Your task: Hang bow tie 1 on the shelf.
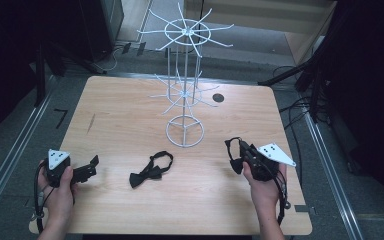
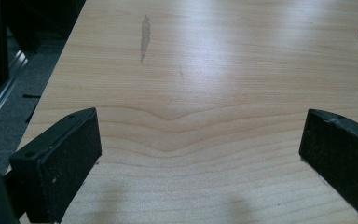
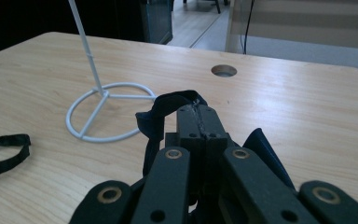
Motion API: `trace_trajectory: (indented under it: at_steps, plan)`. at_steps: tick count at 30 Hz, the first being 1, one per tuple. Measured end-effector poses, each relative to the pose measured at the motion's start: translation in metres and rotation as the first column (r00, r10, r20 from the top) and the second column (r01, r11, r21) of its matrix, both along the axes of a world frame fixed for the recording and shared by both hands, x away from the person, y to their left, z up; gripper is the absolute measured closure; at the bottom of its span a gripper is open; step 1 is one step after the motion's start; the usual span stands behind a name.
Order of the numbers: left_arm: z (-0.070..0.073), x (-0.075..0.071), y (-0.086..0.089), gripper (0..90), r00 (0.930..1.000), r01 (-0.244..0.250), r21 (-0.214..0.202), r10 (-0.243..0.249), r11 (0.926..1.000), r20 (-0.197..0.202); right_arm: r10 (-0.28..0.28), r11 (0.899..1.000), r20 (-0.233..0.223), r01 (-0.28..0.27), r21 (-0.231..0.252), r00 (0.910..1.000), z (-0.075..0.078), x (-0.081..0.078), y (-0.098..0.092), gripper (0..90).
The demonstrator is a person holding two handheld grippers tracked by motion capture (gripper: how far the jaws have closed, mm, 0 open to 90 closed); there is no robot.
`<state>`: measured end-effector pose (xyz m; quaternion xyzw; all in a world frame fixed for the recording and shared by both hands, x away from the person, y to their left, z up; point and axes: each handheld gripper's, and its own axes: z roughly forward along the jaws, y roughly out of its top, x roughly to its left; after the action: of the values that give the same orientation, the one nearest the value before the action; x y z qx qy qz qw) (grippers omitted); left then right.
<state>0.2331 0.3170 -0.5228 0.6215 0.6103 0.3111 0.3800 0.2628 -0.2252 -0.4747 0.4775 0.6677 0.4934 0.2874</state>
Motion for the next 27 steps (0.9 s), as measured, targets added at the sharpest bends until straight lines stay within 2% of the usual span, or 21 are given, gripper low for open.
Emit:
trace_trajectory:
  at_steps: [14, 27]
  plan:
    - [0.0, 0.0, 0.0, 0.0, 1.0, -0.001, -0.002, 0.001, 1.0, 0.002, 0.01, 1.0, 0.032, -0.01, 0.025, 0.9994, 0.015, 0.01, 0.01, 90.0]
    - [0.0, 0.0, 0.0, 0.0, 1.0, 0.001, 0.001, -0.001, 1.0, 0.002, 0.021, 0.999, 0.053, -0.023, 0.027, 0.9984, 0.029, 0.015, 0.017, 90.0]
